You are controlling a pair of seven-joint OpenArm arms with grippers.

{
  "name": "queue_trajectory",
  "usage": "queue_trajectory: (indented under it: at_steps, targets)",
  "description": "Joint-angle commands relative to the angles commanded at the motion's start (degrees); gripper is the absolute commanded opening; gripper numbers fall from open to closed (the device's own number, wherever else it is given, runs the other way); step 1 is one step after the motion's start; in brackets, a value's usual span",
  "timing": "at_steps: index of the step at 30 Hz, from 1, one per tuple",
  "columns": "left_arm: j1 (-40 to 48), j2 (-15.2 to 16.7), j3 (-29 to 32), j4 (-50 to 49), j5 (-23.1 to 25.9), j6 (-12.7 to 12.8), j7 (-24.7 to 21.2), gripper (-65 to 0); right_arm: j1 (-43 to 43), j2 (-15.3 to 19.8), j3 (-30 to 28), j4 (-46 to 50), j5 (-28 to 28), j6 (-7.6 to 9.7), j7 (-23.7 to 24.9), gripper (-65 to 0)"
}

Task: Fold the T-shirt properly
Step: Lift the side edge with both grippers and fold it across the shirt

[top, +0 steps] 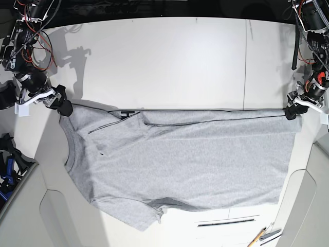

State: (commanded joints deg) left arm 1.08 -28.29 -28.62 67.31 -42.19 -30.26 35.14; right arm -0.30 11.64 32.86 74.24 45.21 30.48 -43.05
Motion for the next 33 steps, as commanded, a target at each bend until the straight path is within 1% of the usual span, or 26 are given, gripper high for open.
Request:
queue_trajectory:
  at_steps: [2,3,5,6,11,13,16,20,23,28,33]
  targets:
    - [0.00,-0.42,-0.02,0.02,0.22,0.07,-0.63,-25.7,0.15,-0.81,0.00,0.00,-0.02,0.00,0.20,-20.4]
    - [-0.13,-0.85,-0.02,0.04,-0.09,-0.44,-0.59,-25.7,0.33,-1.01,0.00,0.00,-0.22,-0.02,0.20,-20.5]
    - [-0.13,-2.10,-0.04,0.39,-1.92,-2.73,-0.61,-25.7,0.59,-0.98,0.00,0.00,-0.87,-0.04,0.20,-20.5]
    - [-0.11,-2.58,-0.24,0.66,-2.21,-3.04,-0.59,-25.7,0.61,-0.96,0.00,0.00,-1.22,-0.04,0.20,-20.5]
    - [-0.09,-2.99,-4.52,1.07,-3.37,-2.71,-0.52,-25.7,0.59,-0.87,0.00,0.00,-1.27,-0.02,0.17,-20.5]
    - [-0.07,-2.93,-4.26,0.72,-3.39,-1.40,0.22,-25.7,0.59,-0.90,0.00,0.00,-1.16,-0.02,0.17,-20.5]
    - [-0.11,-2.27,-3.87,-1.20,-3.41,0.31,-0.46,-25.7,0.63,-0.90,0.00,0.00,-0.57,-0.02,0.17,-20.4]
    - [-0.15,-2.01,-3.85,-4.68,-5.60,0.26,-0.83,-25.7,0.74,-0.92,0.00,0.00,-0.61,-0.02,0.15,-20.4]
    - [-0.15,-1.46,-3.85,-6.38,-5.60,0.09,-1.09,-25.7,0.76,-0.92,0.00,0.00,-0.57,-0.04,0.15,-20.5]
    - [-0.31,0.50,-3.85,-6.45,-6.03,-0.22,-1.11,-25.7,0.79,-1.22,-0.46,0.00,-0.09,-0.02,0.22,-20.5]
    - [-0.31,1.62,-2.62,-6.45,-6.05,-0.44,-2.03,-25.7,0.92,-1.38,-3.10,0.00,-0.24,-0.04,2.32,-20.5]
